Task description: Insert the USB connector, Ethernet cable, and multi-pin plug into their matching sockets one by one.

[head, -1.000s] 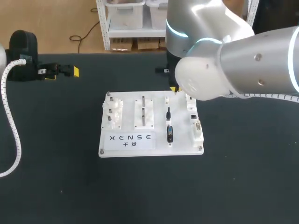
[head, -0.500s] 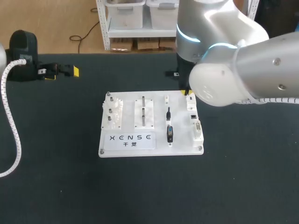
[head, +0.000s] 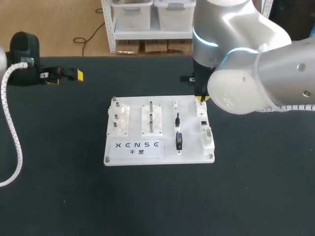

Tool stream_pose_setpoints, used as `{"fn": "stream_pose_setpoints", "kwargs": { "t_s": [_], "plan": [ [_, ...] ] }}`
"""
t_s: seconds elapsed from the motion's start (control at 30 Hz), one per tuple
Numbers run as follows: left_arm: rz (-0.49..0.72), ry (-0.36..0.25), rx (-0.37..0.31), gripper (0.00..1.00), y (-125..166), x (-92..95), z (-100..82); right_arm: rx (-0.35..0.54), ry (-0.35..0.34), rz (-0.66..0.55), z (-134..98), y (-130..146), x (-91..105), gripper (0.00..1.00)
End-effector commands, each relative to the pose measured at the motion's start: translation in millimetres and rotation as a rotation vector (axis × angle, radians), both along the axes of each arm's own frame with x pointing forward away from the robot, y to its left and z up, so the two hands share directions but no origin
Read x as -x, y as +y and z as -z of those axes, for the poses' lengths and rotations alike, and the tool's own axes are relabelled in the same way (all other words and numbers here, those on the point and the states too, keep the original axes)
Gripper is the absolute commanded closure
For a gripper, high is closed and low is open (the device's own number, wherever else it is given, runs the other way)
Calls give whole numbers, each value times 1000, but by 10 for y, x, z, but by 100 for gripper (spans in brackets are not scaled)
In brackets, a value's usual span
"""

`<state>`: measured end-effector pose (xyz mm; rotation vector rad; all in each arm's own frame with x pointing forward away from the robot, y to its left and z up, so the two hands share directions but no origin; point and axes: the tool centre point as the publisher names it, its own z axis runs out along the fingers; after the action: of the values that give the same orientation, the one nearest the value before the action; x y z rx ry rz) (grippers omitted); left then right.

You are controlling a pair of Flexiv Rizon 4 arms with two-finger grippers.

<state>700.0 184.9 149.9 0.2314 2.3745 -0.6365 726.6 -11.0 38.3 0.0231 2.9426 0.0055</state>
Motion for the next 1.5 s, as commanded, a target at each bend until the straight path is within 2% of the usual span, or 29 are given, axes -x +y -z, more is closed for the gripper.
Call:
{"fn": "stream_pose_setpoints", "kwargs": {
  "t_s": [0.03, 0.57, 1.5],
  "plan": [
    [0, 0, 0, 0, 0, 0, 0, 1, -5, -2, 24, -6, 7, 100],
    [0, 0, 0, 0, 0, 0, 0, 9, -2, -7, 77, -52, -83, 100],
    [0, 0, 0, 0, 0, 0, 0, 1, 22, 5, 165, -37, -78, 100]
  ]
}}
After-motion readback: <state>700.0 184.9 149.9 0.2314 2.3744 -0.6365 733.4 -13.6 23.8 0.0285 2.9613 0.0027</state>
